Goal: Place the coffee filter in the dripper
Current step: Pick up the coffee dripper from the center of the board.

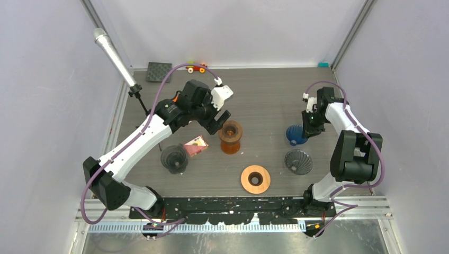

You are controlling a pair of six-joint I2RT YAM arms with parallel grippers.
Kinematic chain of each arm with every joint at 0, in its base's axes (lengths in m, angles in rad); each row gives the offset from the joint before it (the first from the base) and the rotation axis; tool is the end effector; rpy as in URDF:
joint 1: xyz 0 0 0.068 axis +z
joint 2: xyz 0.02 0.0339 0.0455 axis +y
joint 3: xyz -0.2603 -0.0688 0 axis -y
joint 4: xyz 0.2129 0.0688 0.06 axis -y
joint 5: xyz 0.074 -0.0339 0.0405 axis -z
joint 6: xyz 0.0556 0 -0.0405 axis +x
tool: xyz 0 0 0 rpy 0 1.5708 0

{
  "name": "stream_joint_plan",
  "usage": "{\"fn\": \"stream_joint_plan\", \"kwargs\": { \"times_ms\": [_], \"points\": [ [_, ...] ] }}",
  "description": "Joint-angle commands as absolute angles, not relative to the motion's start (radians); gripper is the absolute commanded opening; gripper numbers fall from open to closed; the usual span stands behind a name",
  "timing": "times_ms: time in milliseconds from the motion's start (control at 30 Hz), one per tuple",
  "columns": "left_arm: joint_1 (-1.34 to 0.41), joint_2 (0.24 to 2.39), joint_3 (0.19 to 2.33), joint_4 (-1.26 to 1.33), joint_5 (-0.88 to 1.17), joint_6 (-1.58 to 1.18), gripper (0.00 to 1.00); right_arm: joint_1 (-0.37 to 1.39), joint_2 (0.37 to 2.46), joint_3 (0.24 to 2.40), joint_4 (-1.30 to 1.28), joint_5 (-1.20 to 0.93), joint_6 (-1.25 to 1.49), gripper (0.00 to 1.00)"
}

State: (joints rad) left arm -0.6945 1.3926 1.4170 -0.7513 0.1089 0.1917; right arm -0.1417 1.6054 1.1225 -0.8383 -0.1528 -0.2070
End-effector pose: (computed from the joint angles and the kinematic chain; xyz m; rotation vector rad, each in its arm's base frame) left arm 0.2127 -0.1850 0.3489 1.0469 2.0735 -0.3819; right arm 0.2757 -0.0308 0.2030 -0.1211 2.8634 0.1537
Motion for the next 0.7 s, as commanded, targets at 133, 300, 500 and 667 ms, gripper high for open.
{"fn": "stream_joint_plan", "kwargs": {
  "times_ms": [133,300,500,667],
  "points": [
    [-0.697,1.363,1.409,-0.714,0.132,0.204,0.85,-0.145,1.596,1.147,-0.849,-0.151,-0.207,0.17],
    [-0.697,1.366,1.407,-0.715,0.139,0.204,0.85,-0.147,1.590,1.144,-0.851,-0.145,-0.210,0.15],
    [-0.696,1.368,1.405,-0.719,0.149,0.206,0.85,-0.149,1.586,1.153,-0.863,-0.147,-0.213,0.13],
    [-0.697,1.369,1.404,-0.719,0.151,0.206,0.84,-0.152,1.584,1.159,-0.868,-0.157,-0.212,0.10]
  ]
}}
